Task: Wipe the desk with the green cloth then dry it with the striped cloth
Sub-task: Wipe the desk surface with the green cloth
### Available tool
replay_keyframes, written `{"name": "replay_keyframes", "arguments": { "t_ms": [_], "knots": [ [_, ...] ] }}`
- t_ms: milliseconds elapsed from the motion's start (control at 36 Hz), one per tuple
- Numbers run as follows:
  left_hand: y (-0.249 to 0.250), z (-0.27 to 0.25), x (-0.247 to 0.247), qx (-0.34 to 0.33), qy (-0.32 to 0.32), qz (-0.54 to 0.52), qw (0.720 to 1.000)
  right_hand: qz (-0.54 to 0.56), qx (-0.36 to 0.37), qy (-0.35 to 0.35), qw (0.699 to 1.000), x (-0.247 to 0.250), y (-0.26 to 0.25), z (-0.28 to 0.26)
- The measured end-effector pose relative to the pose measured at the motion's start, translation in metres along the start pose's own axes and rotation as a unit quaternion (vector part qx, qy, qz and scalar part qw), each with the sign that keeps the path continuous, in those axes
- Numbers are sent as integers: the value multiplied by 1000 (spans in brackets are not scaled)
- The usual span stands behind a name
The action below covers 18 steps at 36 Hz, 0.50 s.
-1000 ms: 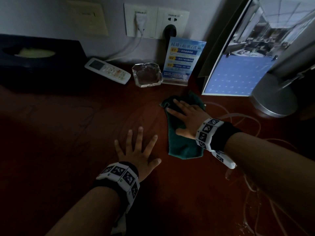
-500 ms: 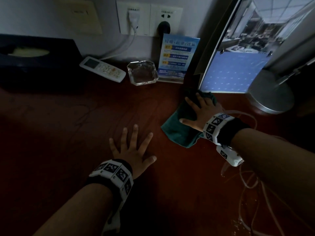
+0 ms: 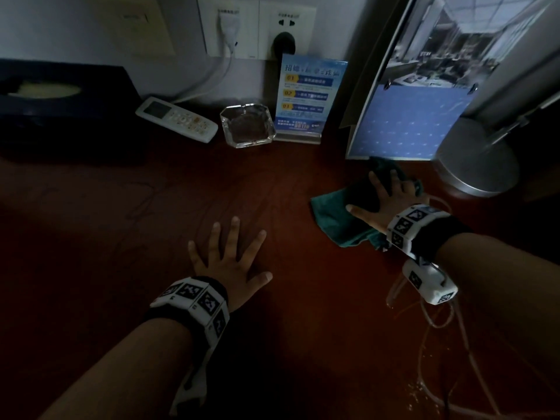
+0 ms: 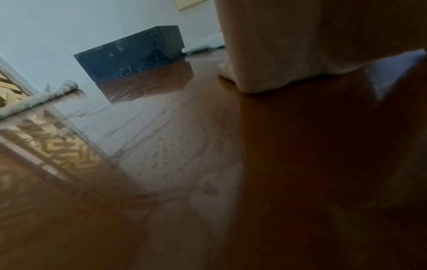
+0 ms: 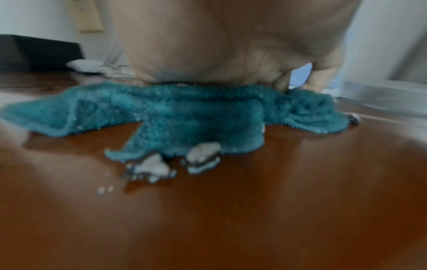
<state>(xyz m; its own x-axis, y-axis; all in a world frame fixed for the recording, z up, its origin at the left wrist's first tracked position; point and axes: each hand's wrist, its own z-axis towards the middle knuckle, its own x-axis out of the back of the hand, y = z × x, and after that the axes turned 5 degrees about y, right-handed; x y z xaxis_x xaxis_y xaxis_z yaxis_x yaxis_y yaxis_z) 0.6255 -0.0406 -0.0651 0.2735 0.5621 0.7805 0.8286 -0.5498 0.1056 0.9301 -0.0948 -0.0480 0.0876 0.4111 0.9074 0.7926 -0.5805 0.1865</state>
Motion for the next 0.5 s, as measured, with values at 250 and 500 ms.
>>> {"name": "replay_keyframes", "arguments": {
  "t_ms": [250,500],
  "knots": [
    [1,-1,1,4,0,-2,1000,-4,97,69,993,1,1,-11],
    [2,0,1,10,9,-2,1000,54,86,-25,995,-19,20,-7]
  ]
}}
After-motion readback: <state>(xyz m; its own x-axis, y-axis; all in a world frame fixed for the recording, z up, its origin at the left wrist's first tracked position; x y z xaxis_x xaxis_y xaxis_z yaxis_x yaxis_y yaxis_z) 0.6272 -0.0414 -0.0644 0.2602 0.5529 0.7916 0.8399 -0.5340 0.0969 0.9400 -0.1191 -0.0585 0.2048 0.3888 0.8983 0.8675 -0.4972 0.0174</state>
